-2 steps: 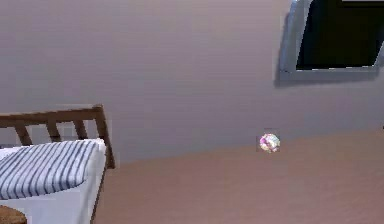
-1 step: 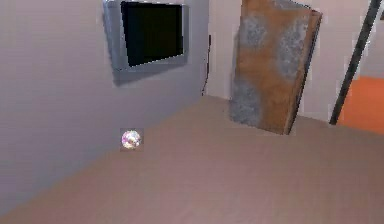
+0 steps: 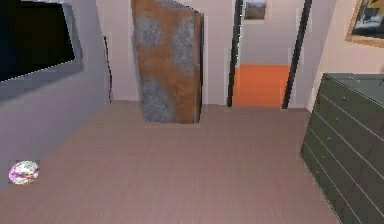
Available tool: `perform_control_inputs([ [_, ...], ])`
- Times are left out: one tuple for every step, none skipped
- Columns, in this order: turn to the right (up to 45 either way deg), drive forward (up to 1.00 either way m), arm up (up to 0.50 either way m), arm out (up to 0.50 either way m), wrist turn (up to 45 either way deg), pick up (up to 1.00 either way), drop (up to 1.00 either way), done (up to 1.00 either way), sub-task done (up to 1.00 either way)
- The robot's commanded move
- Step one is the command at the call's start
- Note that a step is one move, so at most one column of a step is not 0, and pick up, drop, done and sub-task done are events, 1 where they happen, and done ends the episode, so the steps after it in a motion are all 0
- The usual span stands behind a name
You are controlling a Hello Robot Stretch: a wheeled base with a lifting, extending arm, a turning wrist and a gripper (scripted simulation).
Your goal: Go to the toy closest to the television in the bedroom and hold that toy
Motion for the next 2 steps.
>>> perform_control_inputs([
  [0.0,0.20,0.00,0.00,0.0,0.00,0.00,0.00,0.00],
  [-39.0,0.00,0.00,0.00,0.0,0.00,0.00,0.00,0.00],
])
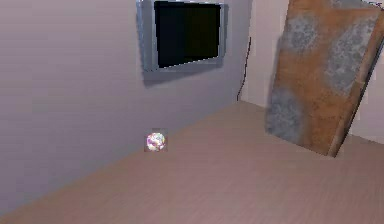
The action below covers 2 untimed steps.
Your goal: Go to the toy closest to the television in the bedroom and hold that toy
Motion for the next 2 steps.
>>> perform_control_inputs([
  [0.0,1.00,0.00,0.00,0.0,0.00,0.00,0.00,0.00],
  [-3.0,0.00,0.00,0.00,0.0,0.00,0.00,0.00,0.00],
])
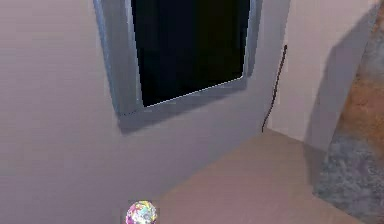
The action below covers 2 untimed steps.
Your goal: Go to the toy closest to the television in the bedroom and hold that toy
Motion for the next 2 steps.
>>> perform_control_inputs([
  [0.0,0.20,0.00,0.00,0.0,0.00,0.00,0.00,0.00],
  [-45.0,0.00,0.00,0.00,0.0,0.00,0.00,0.00,0.00],
])
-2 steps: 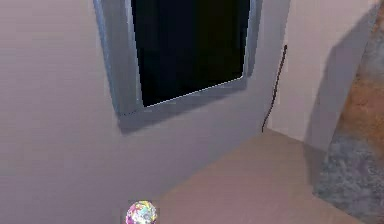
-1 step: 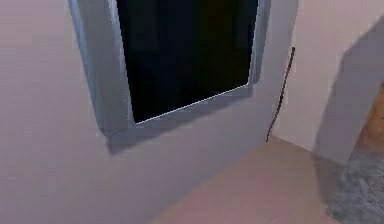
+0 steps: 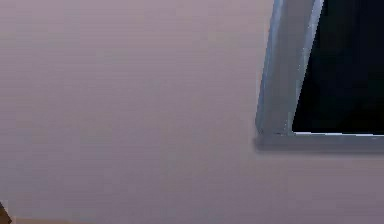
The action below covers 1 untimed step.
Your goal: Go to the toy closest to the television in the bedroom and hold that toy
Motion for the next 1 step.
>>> perform_control_inputs([
  [-45.0,0.00,0.00,0.00,0.0,0.00,0.00,0.00,0.00],
])
